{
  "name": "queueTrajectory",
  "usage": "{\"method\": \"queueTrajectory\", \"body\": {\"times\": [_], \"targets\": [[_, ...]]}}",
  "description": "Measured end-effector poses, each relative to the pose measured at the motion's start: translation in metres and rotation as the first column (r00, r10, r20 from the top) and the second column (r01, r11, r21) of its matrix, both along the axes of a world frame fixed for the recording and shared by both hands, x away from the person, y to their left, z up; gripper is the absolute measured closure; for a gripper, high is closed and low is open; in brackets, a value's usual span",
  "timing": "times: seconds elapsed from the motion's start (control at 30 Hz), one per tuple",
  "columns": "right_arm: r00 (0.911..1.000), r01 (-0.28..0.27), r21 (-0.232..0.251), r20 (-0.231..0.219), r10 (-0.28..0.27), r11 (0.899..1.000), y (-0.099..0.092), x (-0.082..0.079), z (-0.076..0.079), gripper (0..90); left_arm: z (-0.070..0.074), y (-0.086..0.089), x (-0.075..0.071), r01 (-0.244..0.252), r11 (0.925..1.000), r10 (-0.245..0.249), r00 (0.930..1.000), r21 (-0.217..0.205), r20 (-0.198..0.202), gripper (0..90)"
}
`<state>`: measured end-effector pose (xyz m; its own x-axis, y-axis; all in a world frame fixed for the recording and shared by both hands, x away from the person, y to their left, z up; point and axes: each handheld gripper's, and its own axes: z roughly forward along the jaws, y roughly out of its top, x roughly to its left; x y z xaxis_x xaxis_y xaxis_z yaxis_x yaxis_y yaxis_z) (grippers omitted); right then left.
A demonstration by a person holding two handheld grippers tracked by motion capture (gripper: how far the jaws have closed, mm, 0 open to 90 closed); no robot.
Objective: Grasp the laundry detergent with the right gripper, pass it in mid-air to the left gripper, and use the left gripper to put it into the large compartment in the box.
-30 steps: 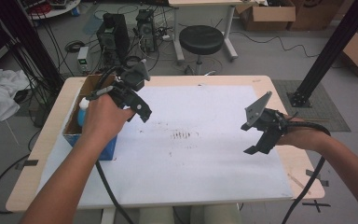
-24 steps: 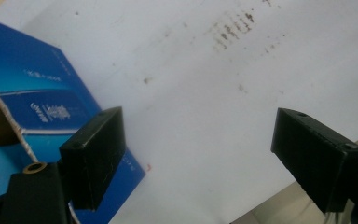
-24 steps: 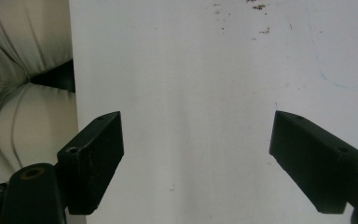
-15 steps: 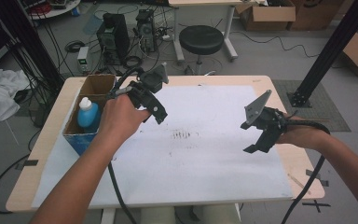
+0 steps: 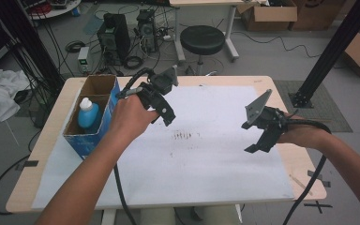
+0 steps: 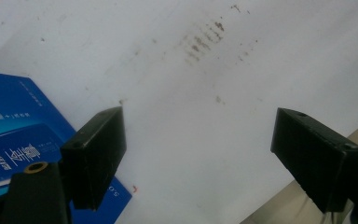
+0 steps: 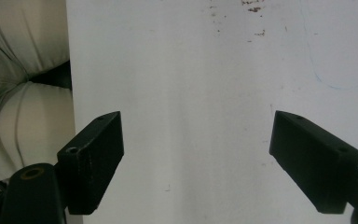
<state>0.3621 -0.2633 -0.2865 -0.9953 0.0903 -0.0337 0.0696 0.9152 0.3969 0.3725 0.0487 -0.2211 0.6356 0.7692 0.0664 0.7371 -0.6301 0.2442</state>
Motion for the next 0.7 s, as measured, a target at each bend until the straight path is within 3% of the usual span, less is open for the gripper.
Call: {"method": "queueTrajectory", "body": {"times": [0.7], "targets": [[1.0, -0.004, 0.001, 0.0, 0.004, 1.0, 0.0021, -0.0009, -0.0007, 17.3, -0.0009, 0.0025, 0.0011, -0.005, 1.0, 0.005, 1.0, -0.003, 0.0, 19.3]]}}
